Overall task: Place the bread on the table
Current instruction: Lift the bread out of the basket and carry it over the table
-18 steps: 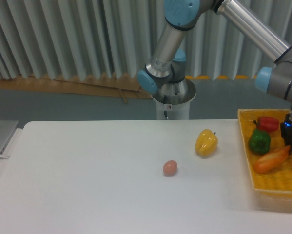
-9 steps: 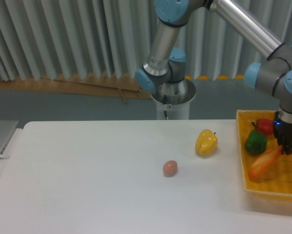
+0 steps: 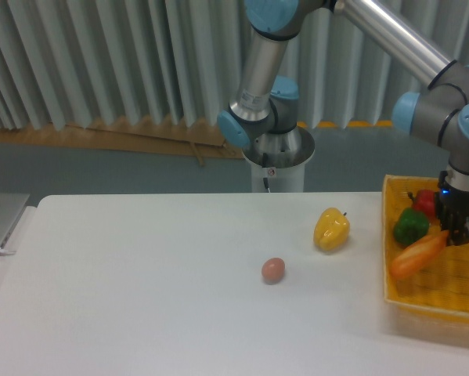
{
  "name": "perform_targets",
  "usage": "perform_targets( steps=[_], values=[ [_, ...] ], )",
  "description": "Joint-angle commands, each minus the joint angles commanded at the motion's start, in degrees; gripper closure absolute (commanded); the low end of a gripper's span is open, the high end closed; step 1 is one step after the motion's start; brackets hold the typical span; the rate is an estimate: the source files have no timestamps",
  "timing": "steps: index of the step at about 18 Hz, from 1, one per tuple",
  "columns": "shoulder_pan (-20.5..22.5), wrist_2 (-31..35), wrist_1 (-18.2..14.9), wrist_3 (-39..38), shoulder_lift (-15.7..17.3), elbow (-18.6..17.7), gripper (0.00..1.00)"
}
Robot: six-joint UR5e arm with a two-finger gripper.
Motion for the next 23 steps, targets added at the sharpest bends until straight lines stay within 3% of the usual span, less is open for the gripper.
perform_targets(
  steps=[3,12,16,18,23],
  values=[
    [0.10,-1.07,-0.26,-0.08,0.17,-0.09,0.73],
    [-2.19,-2.29,-9.75,-1.74,5.27,0.44,0.72],
    [-5.26,-5.11,-16.16,-11.40,7.82,2.02,0.71],
    [-7.28,-4.85,-17.48,-13.35,10.01,2.02,0.86],
    [-12.81,-4.67,-18.37,-20.10,12.30,2.11,0.84]
  ],
)
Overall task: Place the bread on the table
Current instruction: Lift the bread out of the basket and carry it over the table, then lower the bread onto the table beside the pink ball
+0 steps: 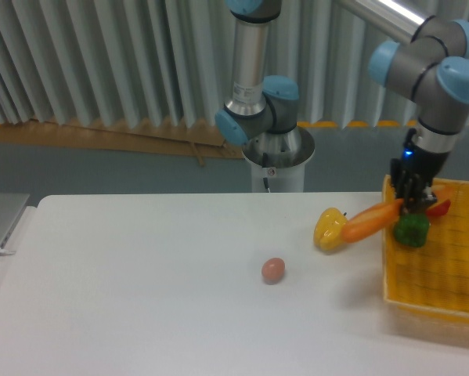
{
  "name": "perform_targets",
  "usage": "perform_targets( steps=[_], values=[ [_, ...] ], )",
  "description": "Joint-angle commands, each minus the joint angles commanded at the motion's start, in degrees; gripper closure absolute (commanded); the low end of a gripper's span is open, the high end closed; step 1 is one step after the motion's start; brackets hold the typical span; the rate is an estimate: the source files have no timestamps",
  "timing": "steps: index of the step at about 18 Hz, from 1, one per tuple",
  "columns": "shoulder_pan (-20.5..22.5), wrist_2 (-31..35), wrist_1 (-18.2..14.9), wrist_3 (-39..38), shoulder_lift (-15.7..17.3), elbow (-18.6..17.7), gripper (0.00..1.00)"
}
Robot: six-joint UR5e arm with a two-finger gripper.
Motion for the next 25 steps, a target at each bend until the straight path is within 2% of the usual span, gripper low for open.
perform_targets(
  steps=[6,12,15,18,19,25],
  values=[
    [-8.96,1.40,0.62,-12.48,-0.61,1.31,0.81],
    [-15.56,2.72,0.88,-18.99,-2.72,2.90,0.81],
    [-19.25,3.16,4.82,-24.34,-4.39,3.34,0.81],
    [-22.59,6.93,6.85,-27.26,-6.93,3.34,0.81],
    [-23.30,8.16,8.42,-27.61,-7.81,3.25,0.81],
    [-23.57,8.53,12.74,-27.44,-11.24,3.25,0.81]
  ],
)
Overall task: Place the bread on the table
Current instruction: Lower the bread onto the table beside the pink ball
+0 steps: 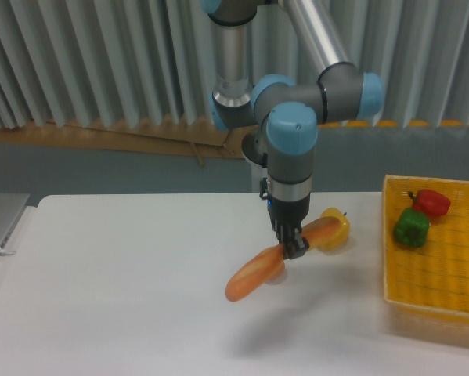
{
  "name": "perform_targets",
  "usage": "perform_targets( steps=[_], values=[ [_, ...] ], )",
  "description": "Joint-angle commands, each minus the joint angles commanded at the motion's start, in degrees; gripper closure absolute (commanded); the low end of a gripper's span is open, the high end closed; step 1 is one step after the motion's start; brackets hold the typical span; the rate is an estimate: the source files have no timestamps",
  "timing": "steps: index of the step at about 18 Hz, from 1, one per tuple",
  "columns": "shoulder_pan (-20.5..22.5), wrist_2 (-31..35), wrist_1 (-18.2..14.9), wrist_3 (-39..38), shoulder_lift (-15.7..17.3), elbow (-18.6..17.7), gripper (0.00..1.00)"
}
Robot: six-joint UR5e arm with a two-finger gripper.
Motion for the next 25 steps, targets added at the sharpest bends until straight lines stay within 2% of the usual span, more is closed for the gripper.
perform_targets(
  steps=[2,4,9,14,19,25],
  values=[
    [0.00,0.00,0.53,-0.09,-1.14,0.09,0.81],
    [0.00,0.17,3.15,-0.17,-2.72,0.09,0.81],
    [0.00,1.75,6.94,0.00,-5.71,0.09,0.78],
    [0.09,2.37,8.88,-0.09,-8.17,1.05,0.77],
    [0.26,2.72,9.06,0.88,-9.67,1.32,0.77],
    [0.26,4.04,9.15,0.88,-9.32,1.06,0.74]
  ],
)
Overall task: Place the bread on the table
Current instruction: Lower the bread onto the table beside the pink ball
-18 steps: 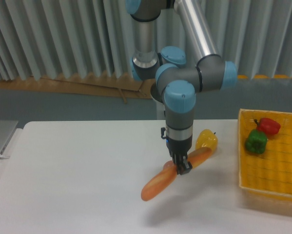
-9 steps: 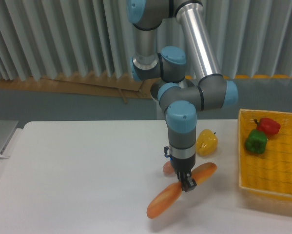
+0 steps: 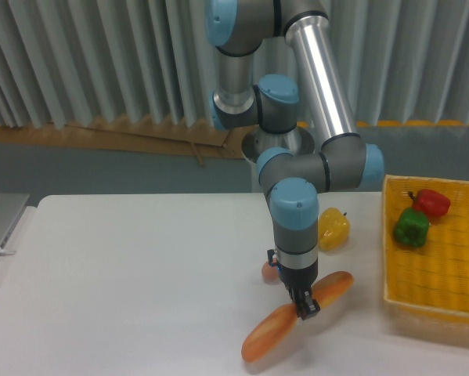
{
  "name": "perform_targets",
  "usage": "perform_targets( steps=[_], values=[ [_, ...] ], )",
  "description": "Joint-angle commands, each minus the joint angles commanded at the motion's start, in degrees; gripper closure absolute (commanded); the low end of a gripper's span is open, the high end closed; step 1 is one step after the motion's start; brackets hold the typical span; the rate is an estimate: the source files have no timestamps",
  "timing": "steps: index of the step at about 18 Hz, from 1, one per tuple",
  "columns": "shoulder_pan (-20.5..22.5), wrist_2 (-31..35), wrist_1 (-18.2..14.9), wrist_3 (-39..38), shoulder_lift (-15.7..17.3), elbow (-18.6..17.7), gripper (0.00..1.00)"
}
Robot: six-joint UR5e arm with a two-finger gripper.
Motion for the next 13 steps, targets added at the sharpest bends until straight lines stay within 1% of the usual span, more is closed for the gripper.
perform_targets(
  steps=[3,5,6,7,8,9,10,13],
  values=[
    [-0.09,0.09,0.09,0.00,0.00,0.09,0.73],
    [-0.09,0.18,0.09,0.00,0.00,0.09,0.69],
    [0.00,0.18,0.09,0.00,-0.09,0.17,0.60],
    [-0.09,0.18,0.17,0.09,-0.09,0.17,0.44],
    [0.00,0.26,0.26,0.17,-0.09,0.26,0.19],
    [0.00,0.61,0.26,0.26,-0.09,0.35,0.02],
    [-0.09,1.22,0.35,0.00,0.00,0.35,0.00],
    [-0.17,2.02,0.35,-0.35,0.18,0.09,0.00]
  ],
)
